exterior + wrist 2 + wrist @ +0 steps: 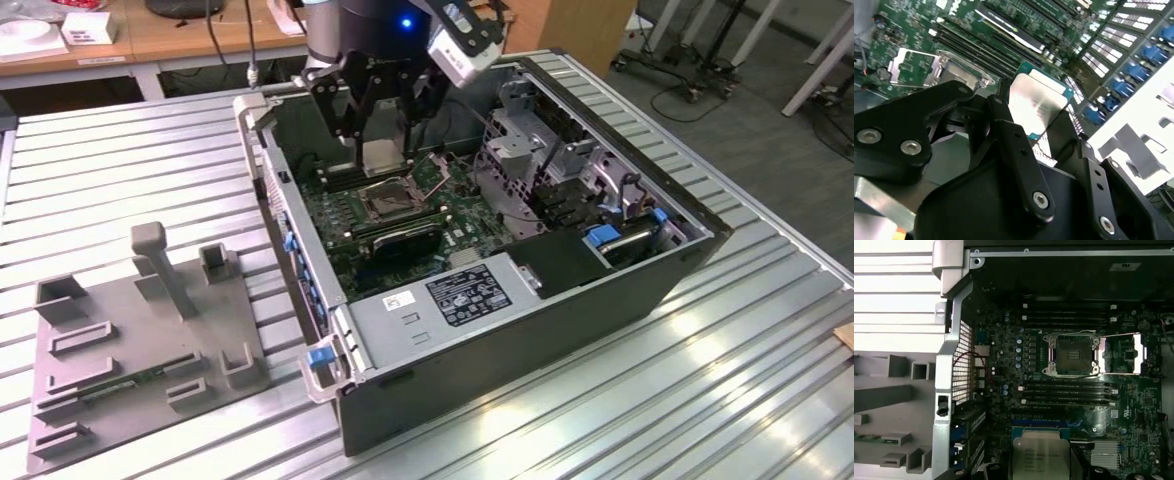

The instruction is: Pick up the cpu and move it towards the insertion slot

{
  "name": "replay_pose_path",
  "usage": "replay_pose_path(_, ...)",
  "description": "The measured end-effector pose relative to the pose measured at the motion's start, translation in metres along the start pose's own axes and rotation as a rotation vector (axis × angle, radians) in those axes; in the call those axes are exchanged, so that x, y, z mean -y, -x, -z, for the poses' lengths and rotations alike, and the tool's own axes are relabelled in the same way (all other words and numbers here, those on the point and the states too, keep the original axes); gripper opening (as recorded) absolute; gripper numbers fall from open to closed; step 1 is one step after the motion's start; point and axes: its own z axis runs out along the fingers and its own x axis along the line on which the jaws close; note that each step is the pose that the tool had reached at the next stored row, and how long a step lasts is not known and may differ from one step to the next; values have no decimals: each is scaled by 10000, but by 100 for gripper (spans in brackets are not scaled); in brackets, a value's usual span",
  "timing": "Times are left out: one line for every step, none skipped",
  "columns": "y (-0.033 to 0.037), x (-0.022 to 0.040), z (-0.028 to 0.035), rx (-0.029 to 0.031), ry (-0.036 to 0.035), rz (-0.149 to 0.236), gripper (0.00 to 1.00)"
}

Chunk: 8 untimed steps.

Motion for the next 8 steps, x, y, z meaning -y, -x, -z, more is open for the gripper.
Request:
replay_pose_path(24,1,0,0,0,1,54)
replay_pose_path(47,1,-1,0,0,0,54)
replay_pose_path(69,2,-1,0,0,-1,54)
replay_pose_path(85,2,-1,-1,0,-2,54)
replay_pose_path(101,2,-2,0,0,-1,54)
replay_pose_path(114,2,-2,0,0,-1,54)
replay_pose_path(124,3,-2,0,-1,-1,54)
replay_pose_path(131,3,-2,0,0,-1,54)
